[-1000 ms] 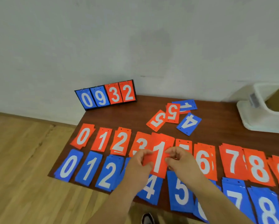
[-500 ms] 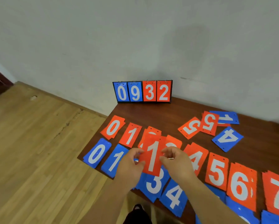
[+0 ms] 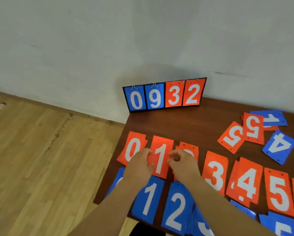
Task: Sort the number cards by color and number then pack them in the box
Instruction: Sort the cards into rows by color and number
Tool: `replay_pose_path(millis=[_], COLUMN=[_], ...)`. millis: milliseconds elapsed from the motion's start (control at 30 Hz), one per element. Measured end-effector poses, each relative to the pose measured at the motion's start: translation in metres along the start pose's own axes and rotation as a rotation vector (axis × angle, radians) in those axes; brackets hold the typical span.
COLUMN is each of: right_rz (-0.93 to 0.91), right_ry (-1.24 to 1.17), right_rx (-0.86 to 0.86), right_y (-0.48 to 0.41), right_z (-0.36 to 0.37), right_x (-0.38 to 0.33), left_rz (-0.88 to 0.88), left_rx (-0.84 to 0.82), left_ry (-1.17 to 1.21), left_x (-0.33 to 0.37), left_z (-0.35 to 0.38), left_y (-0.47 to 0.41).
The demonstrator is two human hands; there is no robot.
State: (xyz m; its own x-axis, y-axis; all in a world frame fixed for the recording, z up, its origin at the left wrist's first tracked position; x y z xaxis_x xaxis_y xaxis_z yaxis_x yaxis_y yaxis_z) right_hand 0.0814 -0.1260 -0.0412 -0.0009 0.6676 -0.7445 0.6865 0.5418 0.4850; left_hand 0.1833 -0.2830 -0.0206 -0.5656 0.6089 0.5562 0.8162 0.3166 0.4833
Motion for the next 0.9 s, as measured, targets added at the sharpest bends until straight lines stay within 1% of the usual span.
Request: replay_pose_path(millis=[167,300,467,567,700,833,900], right_rz=[0.128,0.167,0.251,0.32,0.389,0.494,0.533], right_ry=[0.066,0.149,0.114,0.079,0.028,-0.048,-0.073], right_rx=[0.036,0.019,0.113,0.208,0.386,0.476,0.483], right_y=[-0.035,-0.041,-0.014,0.014,0.051,0.078,0.081], right_z=[0.024,0.029,-0.01,-0.057,-0.129,-0.188,-0.212], right_x=[0.005,0.007,0.024,0.041,0.074,0.122,0.147], left_rz=[-0.017,-0.037,-0.006,0.031,0.112,0.147,0.137], left_rx=[-0.104,-0.153,-0.147,-0.166,-0.213,-0.228,-0.244], left_ry=[-0.194,-0.399,-0.373,-0.324,-0.318,-0.298,-0.293], left_x=[-0.021,-0.025,-0.012,0.02,0.083,0.146,0.173], left_z=[0.004,0.01,0.003,-0.001,0.008,0.035,0.058], left_y=[-0.045,-0.058,-0.059,-0.071,-0.092,-0.112,-0.123])
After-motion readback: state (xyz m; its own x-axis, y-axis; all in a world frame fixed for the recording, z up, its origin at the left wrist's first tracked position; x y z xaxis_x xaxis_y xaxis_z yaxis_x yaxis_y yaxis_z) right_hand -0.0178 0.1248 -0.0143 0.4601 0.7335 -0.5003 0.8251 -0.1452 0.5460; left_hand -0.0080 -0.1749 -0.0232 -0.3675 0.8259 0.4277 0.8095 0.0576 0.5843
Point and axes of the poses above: each hand's wrist, its own y-axis away from the middle knuckle, its own z-axis out of the palm, x = y × z, the point moved 8 cm from there along -y, towards the middle knuckle, and after that the axes turned 13 degrees about -x, right-handed, at the moved point
